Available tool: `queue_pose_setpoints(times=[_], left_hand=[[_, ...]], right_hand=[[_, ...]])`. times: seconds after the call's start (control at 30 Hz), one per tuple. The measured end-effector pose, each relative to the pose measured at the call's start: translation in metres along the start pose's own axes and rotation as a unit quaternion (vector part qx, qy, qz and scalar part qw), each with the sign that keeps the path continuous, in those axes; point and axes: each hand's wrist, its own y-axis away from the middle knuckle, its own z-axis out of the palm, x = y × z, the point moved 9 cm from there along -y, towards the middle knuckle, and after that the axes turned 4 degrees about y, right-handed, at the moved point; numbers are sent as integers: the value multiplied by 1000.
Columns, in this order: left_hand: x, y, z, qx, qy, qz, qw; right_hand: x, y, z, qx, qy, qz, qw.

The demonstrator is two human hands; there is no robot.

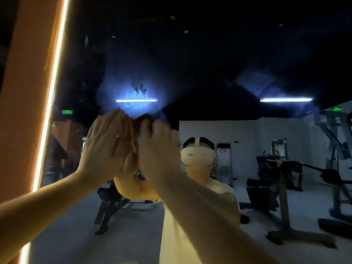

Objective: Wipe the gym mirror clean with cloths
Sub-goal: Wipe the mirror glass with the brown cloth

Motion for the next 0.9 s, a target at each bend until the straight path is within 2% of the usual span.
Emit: queue_pose_setpoints(times=[0.07, 0.13, 0.17, 0.23, 0.3, 0.33, 0.37, 0.43, 0.5, 0.57, 0.6, 0.67, 0.7, 0.73, 0.8, 0.87, 0.9], left_hand=[[-7, -19, -3, 10, -16, -21, 1000], [-13, -39, 7, -11, -37, -41, 998], [-15, -46, 12, -21, -43, -46, 998], [-12, -51, 20, -22, -47, -40, 998], [-8, -45, 23, -22, -48, -22, 998], [-7, -41, 24, -22, -48, -13, 999], [-7, -37, 23, -21, -47, -5, 999], [-5, -36, 16, -9, -42, 10, 999], [-7, -41, 12, 12, -39, 18, 999], [-18, -52, 9, 14, -24, -7, 1000], [-25, -55, 9, 12, -15, -26, 999], [-32, -57, 10, 3, -27, -29, 999], [-32, -56, 12, -4, -53, -12, 999], [-30, -55, 13, -8, -77, 4, 997], [-27, -53, 13, -12, -102, 11, 995], [-27, -51, 14, -24, -110, 17, 993], [-28, -52, 13, -32, -112, 19, 993]], right_hand=[[-36, 22, 0, -25, -22, -145, 989], [-18, 10, -11, -22, 19, -238, 971], [10, -9, -19, -5, 71, -222, 972], [98, -64, -46, 65, 162, -90, 980], [185, -102, -67, 69, 183, 47, 980], [206, -111, -73, 74, 167, 97, 978], [209, -114, -73, 84, 155, 144, 974], [171, -105, -57, 104, 130, 196, 966], [90, -84, -26, 93, 79, 126, 984], [9, -54, 5, 20, 28, -26, 999], [-14, -42, 14, -17, 11, -106, 994], [-12, -45, 7, -34, 30, -230, 972], [11, -60, -1, -13, 73, -235, 969], [44, -82, -11, 16, 119, -194, 974], [122, -132, -41, 69, 178, -51, 980], [173, -160, -60, 91, 163, 78, 979], [173, -167, -58, 99, 151, 120, 976]])
